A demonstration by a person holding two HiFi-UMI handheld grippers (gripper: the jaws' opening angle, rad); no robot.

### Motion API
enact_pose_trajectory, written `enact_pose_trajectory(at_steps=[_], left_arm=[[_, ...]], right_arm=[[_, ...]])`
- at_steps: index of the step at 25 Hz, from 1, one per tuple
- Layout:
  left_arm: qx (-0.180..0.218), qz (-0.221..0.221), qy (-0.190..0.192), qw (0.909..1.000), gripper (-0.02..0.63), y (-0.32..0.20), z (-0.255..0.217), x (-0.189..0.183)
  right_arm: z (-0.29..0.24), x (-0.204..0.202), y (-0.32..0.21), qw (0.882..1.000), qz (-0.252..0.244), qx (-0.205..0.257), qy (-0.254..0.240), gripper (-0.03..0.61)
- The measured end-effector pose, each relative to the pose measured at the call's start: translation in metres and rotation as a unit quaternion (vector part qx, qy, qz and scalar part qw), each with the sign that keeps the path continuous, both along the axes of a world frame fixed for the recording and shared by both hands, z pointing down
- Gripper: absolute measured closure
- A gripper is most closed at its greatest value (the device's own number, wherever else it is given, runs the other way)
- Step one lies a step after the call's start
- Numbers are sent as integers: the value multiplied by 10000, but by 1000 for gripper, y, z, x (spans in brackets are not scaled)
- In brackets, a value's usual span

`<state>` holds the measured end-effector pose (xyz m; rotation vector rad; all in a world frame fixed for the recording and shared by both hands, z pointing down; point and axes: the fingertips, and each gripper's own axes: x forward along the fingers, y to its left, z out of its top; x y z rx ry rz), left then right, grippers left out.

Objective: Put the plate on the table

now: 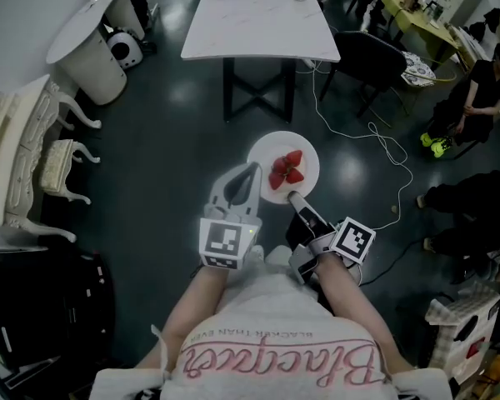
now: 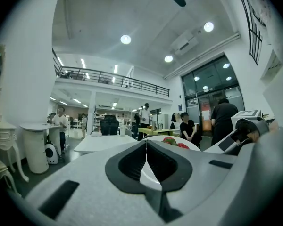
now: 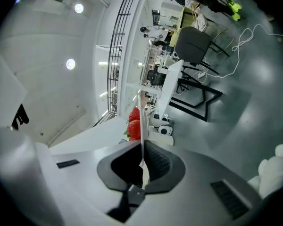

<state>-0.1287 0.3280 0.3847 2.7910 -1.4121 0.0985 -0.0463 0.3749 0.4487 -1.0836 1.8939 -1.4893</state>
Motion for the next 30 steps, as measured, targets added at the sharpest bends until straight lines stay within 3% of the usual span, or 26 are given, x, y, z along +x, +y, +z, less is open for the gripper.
enact_pose_trajectory(at_steps=[12, 24, 30], left_arm=[[-149, -71, 48, 9999, 607, -56, 10, 10], [-118, -247, -35, 9996, 607, -161, 12, 36], [-78, -273, -106, 9995, 607, -213, 9, 70]], right_arm=[[10, 12, -60, 9999, -39, -145, 79, 568], [7, 42, -172, 9999, -115, -33, -49, 568], [5, 75, -228, 9998, -124, -83, -163, 568]])
